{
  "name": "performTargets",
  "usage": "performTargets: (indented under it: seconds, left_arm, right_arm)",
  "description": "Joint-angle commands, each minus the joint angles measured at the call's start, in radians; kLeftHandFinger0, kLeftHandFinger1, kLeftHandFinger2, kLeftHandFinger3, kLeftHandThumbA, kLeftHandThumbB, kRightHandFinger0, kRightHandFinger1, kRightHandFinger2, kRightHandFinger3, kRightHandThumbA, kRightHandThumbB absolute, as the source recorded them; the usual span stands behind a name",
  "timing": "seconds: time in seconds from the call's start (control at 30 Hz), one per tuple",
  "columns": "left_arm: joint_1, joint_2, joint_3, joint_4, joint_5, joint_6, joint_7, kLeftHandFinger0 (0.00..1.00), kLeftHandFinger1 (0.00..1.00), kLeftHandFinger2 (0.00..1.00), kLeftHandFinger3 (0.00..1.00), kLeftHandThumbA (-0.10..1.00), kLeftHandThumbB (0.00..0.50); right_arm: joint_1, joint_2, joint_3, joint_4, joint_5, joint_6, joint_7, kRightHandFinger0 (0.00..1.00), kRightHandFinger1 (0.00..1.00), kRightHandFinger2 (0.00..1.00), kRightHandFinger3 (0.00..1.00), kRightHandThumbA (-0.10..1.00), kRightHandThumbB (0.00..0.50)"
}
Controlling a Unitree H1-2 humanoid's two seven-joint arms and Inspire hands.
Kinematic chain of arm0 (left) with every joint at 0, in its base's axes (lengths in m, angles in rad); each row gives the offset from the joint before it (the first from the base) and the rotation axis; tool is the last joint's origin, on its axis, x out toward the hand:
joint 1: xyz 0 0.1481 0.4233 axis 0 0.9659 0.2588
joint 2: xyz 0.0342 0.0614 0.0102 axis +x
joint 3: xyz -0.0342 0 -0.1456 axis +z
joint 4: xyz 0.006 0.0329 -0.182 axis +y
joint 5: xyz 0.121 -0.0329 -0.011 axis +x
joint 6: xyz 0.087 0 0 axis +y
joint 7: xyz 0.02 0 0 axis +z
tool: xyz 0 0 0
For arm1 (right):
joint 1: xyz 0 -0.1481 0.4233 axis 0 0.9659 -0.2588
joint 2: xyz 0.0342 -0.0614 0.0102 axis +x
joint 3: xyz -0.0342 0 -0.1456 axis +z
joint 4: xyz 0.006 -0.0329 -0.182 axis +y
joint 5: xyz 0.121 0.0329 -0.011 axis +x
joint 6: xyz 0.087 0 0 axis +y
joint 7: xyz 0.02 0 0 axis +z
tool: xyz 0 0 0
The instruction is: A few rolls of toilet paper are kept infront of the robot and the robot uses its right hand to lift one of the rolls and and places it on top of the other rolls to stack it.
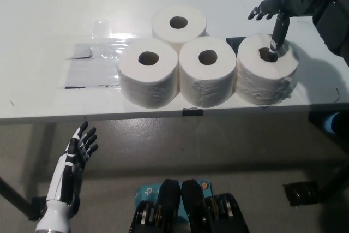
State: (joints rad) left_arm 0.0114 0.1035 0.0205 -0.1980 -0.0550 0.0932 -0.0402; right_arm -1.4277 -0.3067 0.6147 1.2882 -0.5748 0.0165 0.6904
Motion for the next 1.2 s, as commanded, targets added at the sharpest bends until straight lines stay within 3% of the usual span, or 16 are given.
performTargets:
  seconds: [0.0,0.2,0.27,0.57,0.63,0.77,0.8,0.87,0.9,0.93,0.97,1.0,1.03,1.1,1.13,1.17]
  left_arm:
    - [-0.011,0.007,0.002,-0.030,-0.003,-0.016,-0.011,1.00,1.00,1.00,1.00,1.00,0.160]
    - [-0.019,0.008,0.006,-0.031,-0.011,-0.014,-0.012,1.00,1.00,1.00,1.00,1.00,0.161]
    - [-0.020,0.008,0.006,-0.030,-0.008,-0.013,-0.010,1.00,1.00,1.00,1.00,1.00,0.175]
    - [-0.019,0.011,0.005,-0.035,-0.009,-0.009,-0.012,1.00,1.00,1.00,1.00,1.00,0.148]
    - [-0.016,0.005,0.003,-0.033,-0.010,-0.014,-0.011,1.00,1.00,1.00,1.00,1.00,0.153]
    - [-0.015,0.005,0.000,-0.040,-0.009,-0.003,-0.012,1.00,1.00,1.00,1.00,1.00,0.174]
    - [-0.016,0.005,0.000,-0.038,-0.005,-0.009,-0.010,1.00,1.00,1.00,1.00,1.00,0.174]
    - [-0.018,0.004,0.002,-0.039,-0.008,-0.006,-0.009,1.00,1.00,1.00,1.00,1.00,0.185]
    - [-0.020,0.005,0.003,-0.037,-0.013,-0.013,-0.011,1.00,1.00,1.00,1.00,1.00,0.168]
    - [-0.022,0.005,0.004,-0.038,-0.013,-0.010,-0.011,1.00,1.00,1.00,1.00,1.00,0.163]
    - [-0.022,0.007,0.004,-0.040,-0.011,-0.008,-0.011,1.00,1.00,1.00,1.00,1.00,0.160]
    - [-0.021,0.009,0.004,-0.042,-0.008,-0.007,-0.011,1.00,1.00,1.00,1.00,1.00,0.170]
    - [-0.021,0.007,0.004,-0.041,-0.011,-0.007,-0.011,1.00,1.00,1.00,1.00,1.00,0.172]
    - [-0.024,0.009,0.006,-0.041,-0.009,-0.011,-0.009,1.00,1.00,1.00,1.00,1.00,0.191]
    - [-0.025,0.008,0.007,-0.039,-0.010,-0.012,-0.009,1.00,1.00,1.00,1.00,1.00,0.191]
    - [-0.027,0.013,0.010,-0.042,-0.014,-0.006,-0.011,1.00,1.00,1.00,1.00,1.00,0.208]
  right_arm:
    - [-0.055,0.001,-0.023,0.000,0.007,0.021,-0.027,1.00,1.00,1.00,1.00,1.00,0.438]
    - [-0.051,0.014,-0.019,0.016,0.001,0.031,-0.027,1.00,1.00,1.00,1.00,1.00,0.441]
    - [-0.048,0.019,-0.008,0.028,-0.008,0.005,-0.036,1.00,1.00,1.00,1.00,1.00,0.404]
    - [-0.020,0.050,0.007,0.080,-0.018,-0.026,-0.059,1.00,1.00,1.00,1.00,1.00,0.368]
    - [-0.008,0.060,0.026,0.098,-0.033,-0.034,-0.052,1.00,1.00,1.00,1.00,1.00,0.334]
    - [0.019,0.080,0.040,0.117,-0.046,0.014,-0.083,1.00,1.00,1.00,1.00,1.00,0.358]
    - [0.045,0.087,0.057,0.124,-0.065,0.028,-0.132,1.00,1.00,1.00,1.00,0.86,0.415]
    - [0.060,0.089,0.077,0.127,-0.083,0.033,-0.164,1.00,1.00,1.00,1.00,0.78,0.421]
    - [0.072,0.097,0.086,0.136,-0.093,0.077,-0.188,1.00,1.00,1.00,1.00,0.63,0.439]
    - [0.079,0.099,0.110,0.139,-0.115,0.080,-0.207,1.00,1.00,1.00,1.00,0.54,0.410]
    - [0.087,0.101,0.135,0.141,-0.134,0.079,-0.223,0.89,0.98,1.00,1.00,0.45,0.377]
    - [0.097,0.101,0.156,0.146,-0.149,0.084,-0.234,0.67,0.82,0.95,1.00,0.33,0.349]
    - [0.103,0.101,0.157,0.149,-0.142,0.092,-0.234,0.61,0.78,0.92,1.00,0.29,0.345]
    - [0.114,0.102,0.151,0.152,-0.128,0.116,-0.272,0.30,0.49,0.69,1.00,0.09,0.315]
    - [0.126,0.099,0.146,0.149,-0.123,0.108,-0.314,0.27,0.45,0.65,1.00,0.08,0.320]
    - [0.139,0.096,0.147,0.142,-0.128,0.082,-0.395,0.74,0.92,1.00,1.00,0.21,0.292]
